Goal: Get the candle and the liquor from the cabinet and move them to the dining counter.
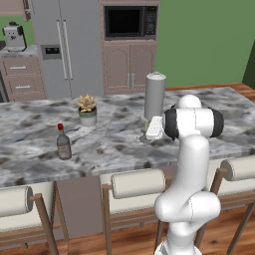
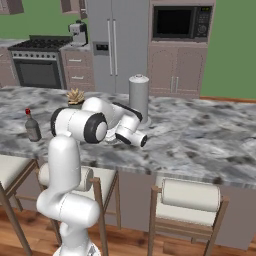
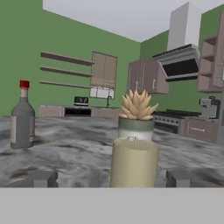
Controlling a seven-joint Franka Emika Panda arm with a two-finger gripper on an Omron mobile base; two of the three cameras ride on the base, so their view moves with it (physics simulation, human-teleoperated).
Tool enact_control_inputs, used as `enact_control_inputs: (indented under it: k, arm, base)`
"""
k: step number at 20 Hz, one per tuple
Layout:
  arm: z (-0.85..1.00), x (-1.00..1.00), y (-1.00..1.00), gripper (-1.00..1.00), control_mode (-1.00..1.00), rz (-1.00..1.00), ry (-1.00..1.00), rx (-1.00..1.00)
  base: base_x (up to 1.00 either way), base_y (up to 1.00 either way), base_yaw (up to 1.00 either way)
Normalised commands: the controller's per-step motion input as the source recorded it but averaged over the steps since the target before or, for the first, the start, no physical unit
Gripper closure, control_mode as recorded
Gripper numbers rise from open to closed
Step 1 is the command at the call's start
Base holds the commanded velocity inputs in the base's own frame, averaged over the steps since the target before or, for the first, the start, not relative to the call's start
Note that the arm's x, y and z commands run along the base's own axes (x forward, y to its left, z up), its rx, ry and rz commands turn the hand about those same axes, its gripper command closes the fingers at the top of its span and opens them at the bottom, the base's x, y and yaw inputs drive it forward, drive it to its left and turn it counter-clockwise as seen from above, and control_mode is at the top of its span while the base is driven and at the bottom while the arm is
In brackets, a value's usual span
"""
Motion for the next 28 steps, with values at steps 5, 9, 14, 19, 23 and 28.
enact_control_inputs:
  k: [5,9,14,19,23,28]
  arm:
    - [0.27,-0.31,-0.17,-1.0,-1.0,0.0,0.0,-0.03]
    - [0.5,-0.58,-0.07,-1.0,-1.0,-0.06,0.0,-0.07]
    - [0.64,-0.8,0.0,-1.0,-1.0,-0.09,0.0,-0.05]
    - [0.75,-0.93,0.0,-1.0,-1.0,-0.16,0.0,-0.02]
    - [0.79,-0.77,0.0,-1.0,-1.0,-0.2,0.01,0.0]
    - [0.9,-0.7,0.0,-1.0,-1.0,-0.21,0.11,0.0]
  base:
    - [0.0,0.0,0.0]
    - [0.0,0.0,0.0]
    - [0.0,0.0,0.0]
    - [0.0,0.0,0.0]
    - [0.0,0.0,0.0]
    - [0.0,0.0,0.0]
